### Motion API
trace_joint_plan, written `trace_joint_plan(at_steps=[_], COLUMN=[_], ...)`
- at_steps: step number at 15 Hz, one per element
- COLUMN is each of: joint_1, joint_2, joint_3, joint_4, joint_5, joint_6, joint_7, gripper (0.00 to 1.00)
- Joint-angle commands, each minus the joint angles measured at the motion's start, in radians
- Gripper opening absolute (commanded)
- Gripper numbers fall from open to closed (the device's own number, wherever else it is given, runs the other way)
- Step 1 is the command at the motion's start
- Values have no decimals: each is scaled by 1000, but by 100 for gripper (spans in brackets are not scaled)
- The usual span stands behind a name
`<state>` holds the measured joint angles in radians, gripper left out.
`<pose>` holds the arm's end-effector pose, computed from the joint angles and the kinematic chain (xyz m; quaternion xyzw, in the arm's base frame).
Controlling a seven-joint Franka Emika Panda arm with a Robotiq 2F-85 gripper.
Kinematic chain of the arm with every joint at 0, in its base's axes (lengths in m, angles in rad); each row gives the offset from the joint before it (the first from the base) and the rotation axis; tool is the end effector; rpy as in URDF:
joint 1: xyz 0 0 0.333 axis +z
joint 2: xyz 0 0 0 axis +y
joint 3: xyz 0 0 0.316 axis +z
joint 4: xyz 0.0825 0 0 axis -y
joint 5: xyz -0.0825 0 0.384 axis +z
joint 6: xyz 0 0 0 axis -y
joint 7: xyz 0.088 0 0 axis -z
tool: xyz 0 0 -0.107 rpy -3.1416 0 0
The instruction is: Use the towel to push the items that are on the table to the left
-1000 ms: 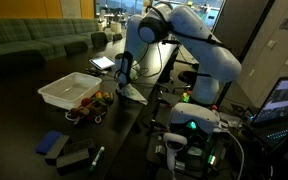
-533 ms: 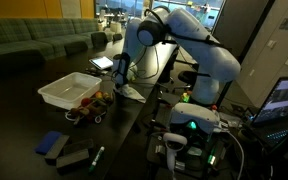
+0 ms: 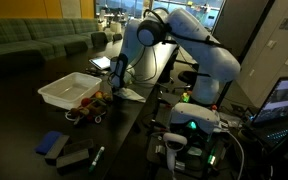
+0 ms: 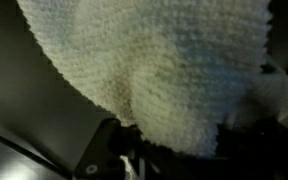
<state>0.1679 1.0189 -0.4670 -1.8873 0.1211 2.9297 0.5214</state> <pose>0.5756 -0.1878 0.0278 0.9205 -0.3434 0.0857 0.1658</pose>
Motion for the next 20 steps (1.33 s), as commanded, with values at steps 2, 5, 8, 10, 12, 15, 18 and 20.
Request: trace_joint_plan(at_steps=[2, 5, 8, 10, 12, 15, 18, 20], joint_1=[14, 16, 30, 40, 54, 68, 83, 85], joint_2=[-1, -19, -44, -63, -79, -103, -115, -122], joint_3=[32, 56, 80, 96, 110, 145, 173, 194], joint_4=[4, -8, -30, -43, -56, -75, -89, -95], joint_5=[45, 54, 54, 53, 49, 46, 45, 47], joint_6=[-21, -36, -55, -71, -82, -92, -95, -101], joint_7=[36, 42, 55, 72, 89, 104, 118, 125], gripper=[0, 0, 0, 0, 0, 0, 0, 0])
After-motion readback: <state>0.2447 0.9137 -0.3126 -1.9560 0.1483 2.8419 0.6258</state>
